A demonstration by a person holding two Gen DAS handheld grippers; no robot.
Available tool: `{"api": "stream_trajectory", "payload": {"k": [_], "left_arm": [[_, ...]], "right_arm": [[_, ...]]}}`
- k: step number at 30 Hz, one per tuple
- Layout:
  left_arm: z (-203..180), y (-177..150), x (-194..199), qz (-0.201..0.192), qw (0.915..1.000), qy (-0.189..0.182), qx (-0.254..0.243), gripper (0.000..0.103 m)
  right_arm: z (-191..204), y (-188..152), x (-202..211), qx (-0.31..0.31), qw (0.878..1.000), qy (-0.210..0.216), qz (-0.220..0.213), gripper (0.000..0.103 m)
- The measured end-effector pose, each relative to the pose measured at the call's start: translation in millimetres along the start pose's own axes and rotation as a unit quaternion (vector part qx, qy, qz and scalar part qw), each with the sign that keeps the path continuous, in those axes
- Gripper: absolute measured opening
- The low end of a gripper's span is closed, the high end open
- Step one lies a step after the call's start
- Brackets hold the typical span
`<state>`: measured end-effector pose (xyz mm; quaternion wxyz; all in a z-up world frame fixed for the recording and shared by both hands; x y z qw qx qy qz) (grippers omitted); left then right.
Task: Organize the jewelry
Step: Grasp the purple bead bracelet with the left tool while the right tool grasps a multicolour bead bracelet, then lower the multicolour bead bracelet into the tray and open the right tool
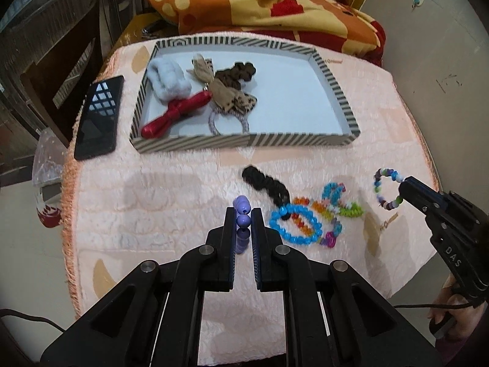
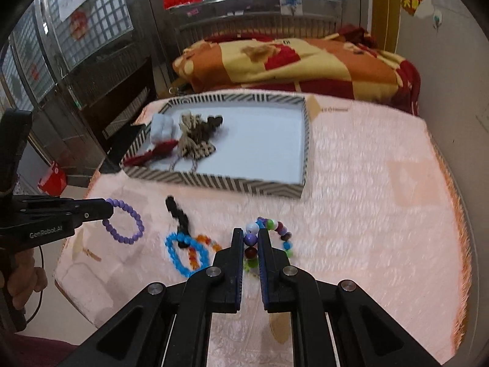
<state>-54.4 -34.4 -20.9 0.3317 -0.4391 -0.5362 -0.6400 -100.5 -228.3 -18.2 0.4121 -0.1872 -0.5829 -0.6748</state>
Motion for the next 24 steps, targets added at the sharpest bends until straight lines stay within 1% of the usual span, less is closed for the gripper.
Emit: {"api": "stream_trajectory", "payload": {"k": [3, 12, 16, 24], "left_arm": [[3, 10, 3, -0.006, 1.0000, 0.000, 0.002, 0.008], [6, 49, 13, -0.037, 0.9991, 0.017, -0.011, 0.008], [3, 67, 14, -0.050, 0.9983, 0.023, -0.022, 0.008], [-12, 100, 9, -0.059, 0.9971, 0.020, -0.044, 0.008]], "right_arm": [[1, 10, 3, 0.003, 1.000, -0.001, -0.005, 0.008], [7, 47, 4, 0.020, 0.999, -0.007, -0.025, 0.008], [3, 63, -2, 0.018, 0.999, -0.007, -0.028, 0.008], [-8, 96, -18, 0.016, 0.999, -0.015, -0.034, 0.008]]}}
Point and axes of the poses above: each gripper's, at about its wrist camera, not at the fingertips, and x roughly against the way its jaws point, z to its left, y to its top, the point moved 6 cm from there along -x, roughly the way its jaws point, and after that the axes turned 12 degrees about y, right-handed, at the moved point
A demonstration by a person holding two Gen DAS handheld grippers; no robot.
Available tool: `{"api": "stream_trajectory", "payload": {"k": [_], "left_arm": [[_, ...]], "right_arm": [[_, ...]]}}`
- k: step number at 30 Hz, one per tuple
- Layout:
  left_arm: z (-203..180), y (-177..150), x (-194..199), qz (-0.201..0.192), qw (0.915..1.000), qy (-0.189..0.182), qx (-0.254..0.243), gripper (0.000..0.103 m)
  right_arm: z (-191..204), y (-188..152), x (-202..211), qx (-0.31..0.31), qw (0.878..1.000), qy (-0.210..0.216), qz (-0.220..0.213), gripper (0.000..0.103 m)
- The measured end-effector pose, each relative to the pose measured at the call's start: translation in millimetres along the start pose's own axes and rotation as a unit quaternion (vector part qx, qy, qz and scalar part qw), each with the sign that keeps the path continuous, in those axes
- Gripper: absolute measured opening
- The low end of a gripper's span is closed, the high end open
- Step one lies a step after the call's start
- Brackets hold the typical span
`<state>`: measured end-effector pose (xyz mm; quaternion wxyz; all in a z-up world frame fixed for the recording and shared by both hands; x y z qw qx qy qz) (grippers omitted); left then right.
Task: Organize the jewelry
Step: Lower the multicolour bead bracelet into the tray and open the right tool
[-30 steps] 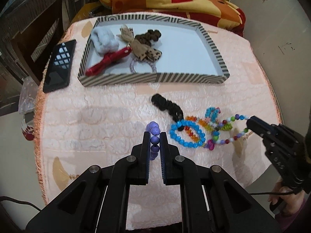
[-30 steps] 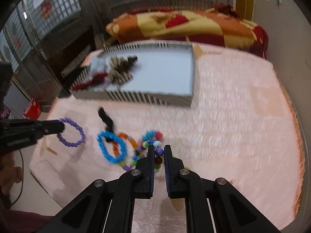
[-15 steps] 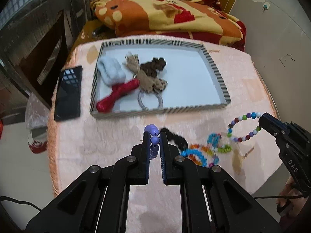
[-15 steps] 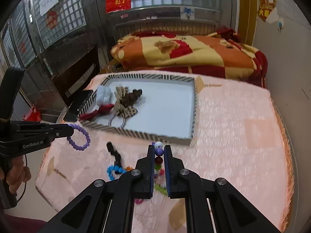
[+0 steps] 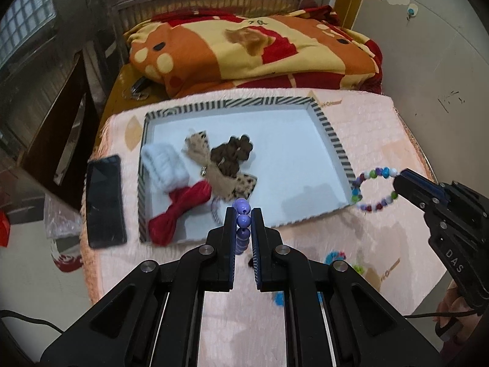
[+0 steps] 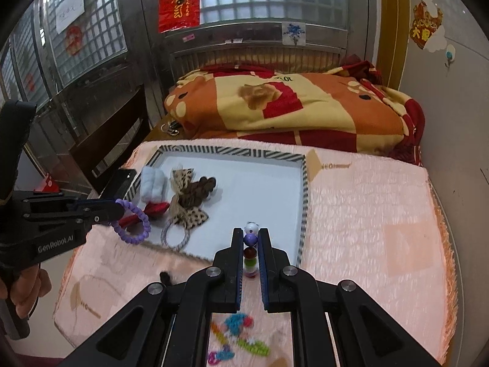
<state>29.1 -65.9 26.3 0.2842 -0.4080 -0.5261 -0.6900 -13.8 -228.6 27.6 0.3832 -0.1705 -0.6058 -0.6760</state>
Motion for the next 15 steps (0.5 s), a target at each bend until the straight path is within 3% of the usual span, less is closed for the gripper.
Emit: {"api": "stream_trajectory", "payload": {"k": [15], "left_arm": [[-50, 40, -50, 0.036, 0.9984, -0.036, -0.023, 0.008]], "right_arm": [[-38, 30, -43, -0.031, 0.999, -0.005, 0.016, 0.008]]}}
Point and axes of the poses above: each gripper's, at about its wrist camera, not at the fingertips, and x roughly against the way its jaws point, z to its left, y to its top, the point moved 6 cm from there along -x, roughly the way its jaws point, and after that the axes turned 12 degrees about y, right-handed, at the moved point
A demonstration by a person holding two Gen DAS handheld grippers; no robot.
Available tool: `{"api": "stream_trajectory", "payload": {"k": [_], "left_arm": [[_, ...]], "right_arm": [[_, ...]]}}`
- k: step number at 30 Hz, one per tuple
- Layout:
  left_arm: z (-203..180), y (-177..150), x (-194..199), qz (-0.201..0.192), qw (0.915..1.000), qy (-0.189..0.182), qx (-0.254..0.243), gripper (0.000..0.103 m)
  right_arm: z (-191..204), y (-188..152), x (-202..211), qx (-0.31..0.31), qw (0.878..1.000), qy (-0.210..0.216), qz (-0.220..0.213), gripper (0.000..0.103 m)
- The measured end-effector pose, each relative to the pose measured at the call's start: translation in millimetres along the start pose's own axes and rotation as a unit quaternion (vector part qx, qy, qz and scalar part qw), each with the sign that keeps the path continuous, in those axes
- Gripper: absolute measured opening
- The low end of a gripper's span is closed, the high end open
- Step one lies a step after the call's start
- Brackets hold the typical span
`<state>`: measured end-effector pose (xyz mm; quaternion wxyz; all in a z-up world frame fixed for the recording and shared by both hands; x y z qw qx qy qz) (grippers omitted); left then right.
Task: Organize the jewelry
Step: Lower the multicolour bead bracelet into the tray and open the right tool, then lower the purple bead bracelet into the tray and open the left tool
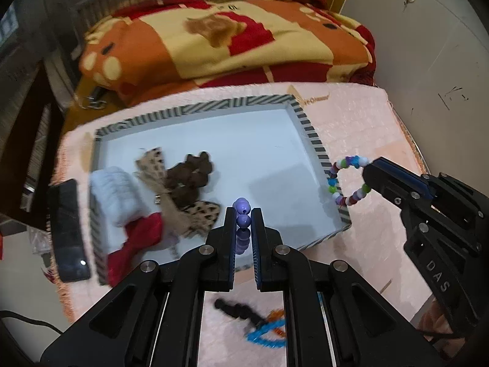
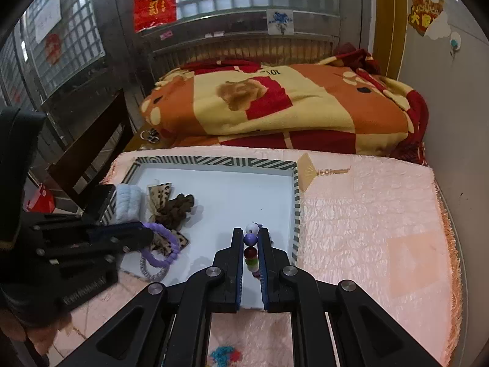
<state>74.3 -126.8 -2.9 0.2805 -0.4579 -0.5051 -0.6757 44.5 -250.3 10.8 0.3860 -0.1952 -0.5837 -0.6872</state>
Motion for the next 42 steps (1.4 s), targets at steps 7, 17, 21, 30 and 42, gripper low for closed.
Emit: {"api": "stream_trajectory", "payload": {"k": [7, 17, 21, 30, 42], "left_arm": [[1, 2, -50, 0.052, 0.9983, -0.016, 0.022, 0.008], [35, -19, -83, 0.096, 0.9941, 0.003, 0.050, 0.008], [38, -21, -87, 0.103, 0.9930, 0.001, 0.057, 0.008], [35, -19, -90, 0.096, 0.9942, 0.011, 0.047, 0.008], [31, -15, -96, 0.098, 0.9939, 0.018, 0.047, 0.008]], "right_arm": [[-7, 12, -37, -0.014, 0.999, 0.024, 0.023, 0.008], [12, 36, -90, -0.003, 0.997, 0.063, 0.047, 0.008], [2, 43, -108, -0.021, 0.996, 0.067, 0.056, 0.008], [-43, 11, -148, -0.079, 0.990, 0.028, 0.115, 0.008], [-21, 9, -158, -0.074, 0.986, 0.071, 0.132, 0.016]]}}
Point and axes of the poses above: each gripper's, at about its wrist camera, not at the fingertips, and x roughly against the way its jaws point, z to its left, y to its top, the point moved 6 cm from there along -x, roughly the way its jaws point, and after that the axes turned 12 degrees about y, right-handed, at the moved point
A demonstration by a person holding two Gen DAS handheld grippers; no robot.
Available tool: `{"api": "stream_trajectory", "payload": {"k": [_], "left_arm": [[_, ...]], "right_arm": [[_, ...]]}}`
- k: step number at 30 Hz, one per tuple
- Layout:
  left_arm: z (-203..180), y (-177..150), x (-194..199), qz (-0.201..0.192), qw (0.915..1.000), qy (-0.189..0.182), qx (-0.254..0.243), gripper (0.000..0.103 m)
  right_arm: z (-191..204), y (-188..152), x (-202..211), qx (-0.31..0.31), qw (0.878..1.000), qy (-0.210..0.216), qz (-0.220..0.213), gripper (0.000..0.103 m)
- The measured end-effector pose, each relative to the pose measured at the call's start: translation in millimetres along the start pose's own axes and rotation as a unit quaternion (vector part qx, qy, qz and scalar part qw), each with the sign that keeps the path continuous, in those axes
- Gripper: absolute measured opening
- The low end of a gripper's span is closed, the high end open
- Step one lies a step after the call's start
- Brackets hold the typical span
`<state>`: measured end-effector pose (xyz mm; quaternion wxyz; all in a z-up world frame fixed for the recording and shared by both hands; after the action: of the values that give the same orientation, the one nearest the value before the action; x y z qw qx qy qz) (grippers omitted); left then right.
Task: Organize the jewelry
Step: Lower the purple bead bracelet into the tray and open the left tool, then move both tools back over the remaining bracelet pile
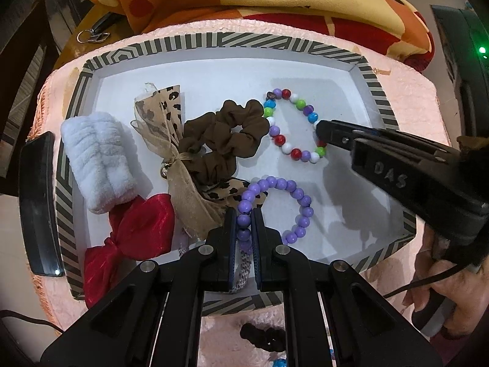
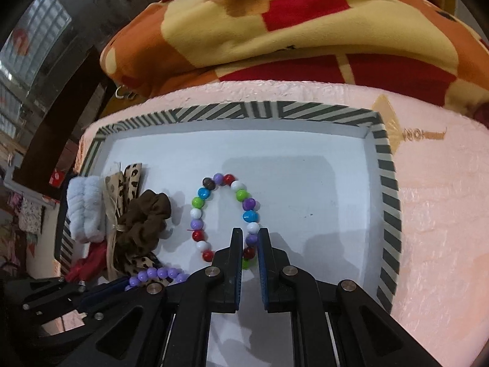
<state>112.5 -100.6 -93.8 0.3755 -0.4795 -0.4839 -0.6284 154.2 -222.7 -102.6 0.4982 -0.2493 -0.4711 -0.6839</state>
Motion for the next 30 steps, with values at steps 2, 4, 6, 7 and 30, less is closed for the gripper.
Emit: {"api": "stream_trajectory", "payload": {"k": [2, 4, 6, 7, 30], "left_arm": [[-1, 0, 0, -0.001, 1.0000, 0.003, 0.000, 0.008], [-1, -1, 1, -0.004, 1.0000, 0.006, -0.002, 0.008], [-1, -2, 4, -0.009, 0.9999, 0.010, -0.004, 0.009], [-2, -3, 5, -0.012, 0.9999, 0.010, -0.005, 0.010], [19, -31, 65, -0.079, 0.9958, 0.036, 0.029, 0.046]], "right_arm": [[-5, 1, 7, -0.014, 1.000, 0.000, -0.009, 0.039], [-6, -1, 16, -0.016, 1.000, -0.002, -0.020, 0.042], [-6, -3, 23, -0.017, 1.000, -0.005, -0.024, 0.042], [-5, -4, 27, -0.017, 0.999, -0.006, -0.028, 0.042], [16, -64, 111, -0.031, 0.995, -0.038, -0.091, 0.043]]}}
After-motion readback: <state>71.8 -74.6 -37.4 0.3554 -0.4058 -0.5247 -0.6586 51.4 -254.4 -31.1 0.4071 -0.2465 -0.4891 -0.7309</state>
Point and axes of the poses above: each gripper's, at about its wrist camera, not at the fingertips, and x roughly against the way its jaws point, z to its left, y to its top, the point moved 6 cm from there along -x, roughly the way its jaws point, and after that the axes turned 12 degrees about y, right-handed, at the moved point
